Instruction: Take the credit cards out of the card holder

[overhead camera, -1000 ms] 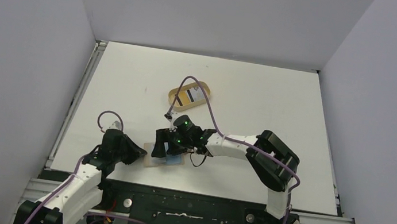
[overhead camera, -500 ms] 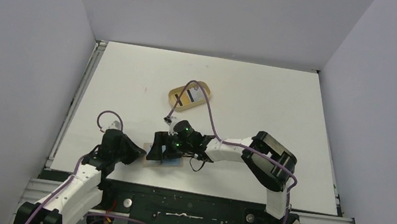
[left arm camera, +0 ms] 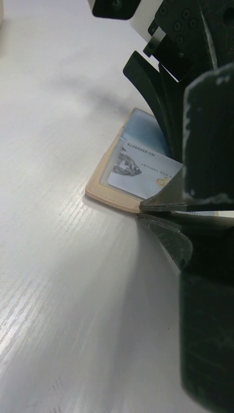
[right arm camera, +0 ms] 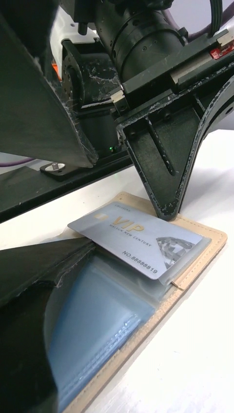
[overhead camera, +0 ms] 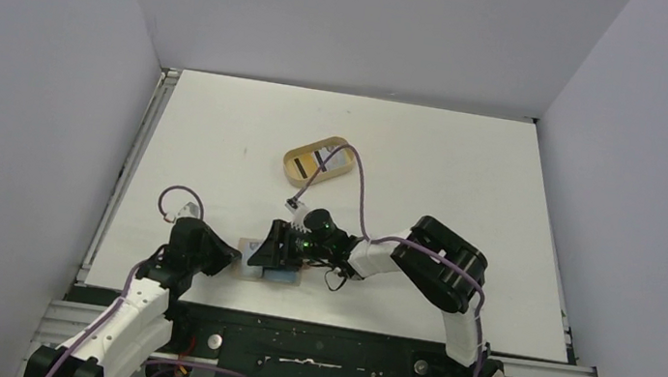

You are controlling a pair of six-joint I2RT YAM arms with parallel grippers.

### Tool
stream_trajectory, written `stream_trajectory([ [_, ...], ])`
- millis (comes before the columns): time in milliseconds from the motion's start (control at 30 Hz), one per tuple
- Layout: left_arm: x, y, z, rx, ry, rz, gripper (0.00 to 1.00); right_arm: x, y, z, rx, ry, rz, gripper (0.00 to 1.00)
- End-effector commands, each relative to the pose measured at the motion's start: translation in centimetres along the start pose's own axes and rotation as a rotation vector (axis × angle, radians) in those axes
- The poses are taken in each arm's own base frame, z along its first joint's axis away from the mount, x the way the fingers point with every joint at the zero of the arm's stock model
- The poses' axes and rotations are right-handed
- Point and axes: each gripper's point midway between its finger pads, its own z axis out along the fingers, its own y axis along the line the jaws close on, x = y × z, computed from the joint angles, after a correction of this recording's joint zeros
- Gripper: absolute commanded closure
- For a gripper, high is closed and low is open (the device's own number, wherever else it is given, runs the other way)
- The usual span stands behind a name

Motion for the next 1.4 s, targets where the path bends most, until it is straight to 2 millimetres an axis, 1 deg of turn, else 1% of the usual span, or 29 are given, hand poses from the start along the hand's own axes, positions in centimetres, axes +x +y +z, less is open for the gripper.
stream_trajectory([
  [0, 1.1, 1.8, -0.3, -0.072, 0.045, 0.021, 1.0, -1.6, 4.7, 0.9, -0.144, -0.034, -0.068, 0.43],
  [67, 1.0, 1.7, -0.4, -0.069, 0.041, 0.02, 1.0, -1.4, 4.2, 1.3, -0.095, -0.021, -0.083, 0.41],
  [133, 1.0, 1.7, -0.4, -0.067, 0.039, 0.02, 1.0, -1.3, 3.2, 1.6, -0.026, -0.014, -0.081, 0.4],
  [200, 1.0, 1.7, -0.4, -0.064, 0.038, 0.019, 1.0, -1.5, 2.3, 1.7, 0.028, -0.026, -0.065, 0.41],
  [267, 1.1, 1.7, -0.4, -0.064, 0.041, 0.017, 1.0, -1.9, 1.8, 1.6, 0.059, -0.042, -0.058, 0.41],
  [300, 1.1, 1.6, -0.4, -0.061, 0.042, 0.017, 1.0, -2.2, 1.9, 1.5, 0.052, -0.059, -0.061, 0.41],
  [367, 1.1, 1.6, -0.4, -0.059, 0.044, 0.017, 1.0, -2.9, 3.9, 1.0, -0.059, -0.113, -0.064, 0.41],
  [467, 1.2, 1.5, -0.5, -0.057, 0.046, 0.017, 1.0, -4.0, 8.2, -0.1, -0.295, -0.164, -0.077, 0.41],
  [533, 1.1, 1.5, -0.5, -0.055, 0.045, 0.015, 1.0, -4.3, 9.9, -0.4, -0.387, -0.168, -0.062, 0.41],
  [600, 1.1, 1.5, -0.5, -0.055, 0.046, 0.016, 1.0, -4.3, 10.1, -0.1, -0.411, -0.16, -0.048, 0.41],
  [667, 1.1, 1.4, -0.5, -0.052, 0.045, 0.017, 1.0, -4.2, 9.5, 0.4, -0.393, -0.155, -0.035, 0.41],
  [733, 1.1, 1.3, -0.6, -0.053, 0.045, 0.018, 1.0, -4.2, 8.3, 0.9, -0.328, -0.148, -0.025, 0.41],
  [800, 1.0, 1.2, -0.6, -0.052, 0.042, 0.018, 1.0, -3.7, 5.9, 1.5, -0.184, -0.119, -0.02, 0.38],
  [867, 1.0, 1.3, -0.7, -0.053, 0.041, 0.019, 1.0, -3.5, 3.9, 1.7, -0.052, -0.093, -0.028, 0.36],
  [1000, 1.0, 1.3, -0.7, -0.047, 0.038, 0.016, 1.0, -2.8, 0.9, 1.7, 0.134, -0.037, -0.021, 0.34],
  [1067, 1.0, 1.3, -0.7, -0.048, 0.038, 0.017, 1.0, -2.4, 0.2, 1.8, 0.17, -0.016, -0.01, 0.33],
  [1100, 1.0, 1.2, -0.7, -0.046, 0.037, 0.017, 1.0, -2.3, -0.1, 1.8, 0.176, -0.01, -0.004, 0.33],
  [1167, 1.0, 1.3, -0.7, -0.048, 0.038, 0.017, 1.0, -2.2, 0.3, 2.0, 0.156, -0.007, 0.004, 0.33],
  [1267, 1.1, 1.4, -0.7, -0.051, 0.04, 0.018, 1.0, -2.9, 1.9, 1.7, 0.059, -0.036, 0.024, 0.33],
  [1367, 1.1, 1.5, -0.7, -0.054, 0.039, 0.018, 1.0, -3.8, 3.2, 0.8, -0.032, -0.076, 0.048, 0.34],
])
